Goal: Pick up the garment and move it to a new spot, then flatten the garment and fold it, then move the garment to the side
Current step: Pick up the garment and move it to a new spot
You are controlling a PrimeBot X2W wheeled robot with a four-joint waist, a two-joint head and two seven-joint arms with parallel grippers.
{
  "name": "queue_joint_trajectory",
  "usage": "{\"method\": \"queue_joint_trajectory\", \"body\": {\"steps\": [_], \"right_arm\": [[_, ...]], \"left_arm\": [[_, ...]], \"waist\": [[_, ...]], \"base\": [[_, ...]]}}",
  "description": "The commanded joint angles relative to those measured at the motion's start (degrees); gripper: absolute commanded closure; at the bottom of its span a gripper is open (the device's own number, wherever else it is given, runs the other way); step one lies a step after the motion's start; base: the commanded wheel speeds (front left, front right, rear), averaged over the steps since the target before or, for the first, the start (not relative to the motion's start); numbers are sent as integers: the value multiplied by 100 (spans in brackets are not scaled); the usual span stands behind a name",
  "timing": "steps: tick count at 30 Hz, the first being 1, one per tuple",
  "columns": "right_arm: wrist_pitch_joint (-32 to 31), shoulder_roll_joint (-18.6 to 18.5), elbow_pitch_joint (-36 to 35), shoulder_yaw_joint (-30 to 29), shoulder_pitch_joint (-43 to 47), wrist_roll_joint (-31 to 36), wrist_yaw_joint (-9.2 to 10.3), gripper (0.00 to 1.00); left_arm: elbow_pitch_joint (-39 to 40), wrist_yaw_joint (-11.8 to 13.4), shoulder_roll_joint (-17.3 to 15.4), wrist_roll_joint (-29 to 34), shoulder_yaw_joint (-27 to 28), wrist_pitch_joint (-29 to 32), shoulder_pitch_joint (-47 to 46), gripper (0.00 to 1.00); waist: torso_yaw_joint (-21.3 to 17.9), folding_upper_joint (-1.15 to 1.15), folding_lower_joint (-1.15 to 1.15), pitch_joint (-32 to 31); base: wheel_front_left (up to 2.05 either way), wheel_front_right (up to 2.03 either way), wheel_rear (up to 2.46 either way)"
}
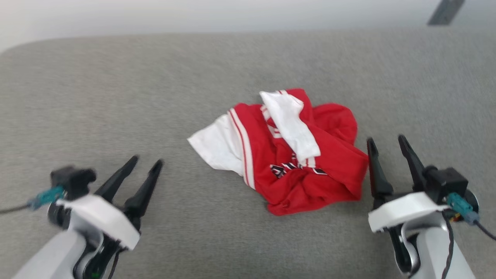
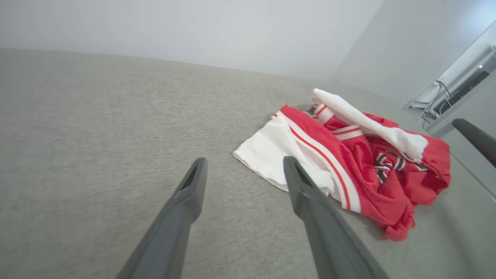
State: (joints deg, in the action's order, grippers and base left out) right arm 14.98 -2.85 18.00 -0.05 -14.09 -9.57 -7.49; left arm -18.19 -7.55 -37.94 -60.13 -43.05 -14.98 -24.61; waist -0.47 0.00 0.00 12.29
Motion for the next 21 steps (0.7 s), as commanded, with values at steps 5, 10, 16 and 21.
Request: {"method": "queue_joint_trajectory", "body": {"steps": [5, 10, 16, 21], "right_arm": [[28, -12, 142, -199, 439, 214, 0, 0], [28, -67, 103, -372, 709, 259, 0, 0], [28, -176, -13, -479, 952, 155, 0, 0], [29, -171, -224, -576, 1065, 54, 0, 0]], "left_arm": [[-280, 12, 608, 953, 1529, -28, 1232, 0], [-186, 12, 1118, 1819, 2742, -28, 2043, 0], [199, 12, 1527, 2450, 3579, -28, 2649, 0], [569, 12, 1711, 2896, 3905, -29, 2974, 0]], "waist": [[592, 0, 0, -641], [689, 0, 0, -844], [745, 0, 0, -995], [769, 0, 0, -1079]], "base": [[0, 0, 0], [0, 0, 0], [0, 0, 0], [0, 0, 0]]}}
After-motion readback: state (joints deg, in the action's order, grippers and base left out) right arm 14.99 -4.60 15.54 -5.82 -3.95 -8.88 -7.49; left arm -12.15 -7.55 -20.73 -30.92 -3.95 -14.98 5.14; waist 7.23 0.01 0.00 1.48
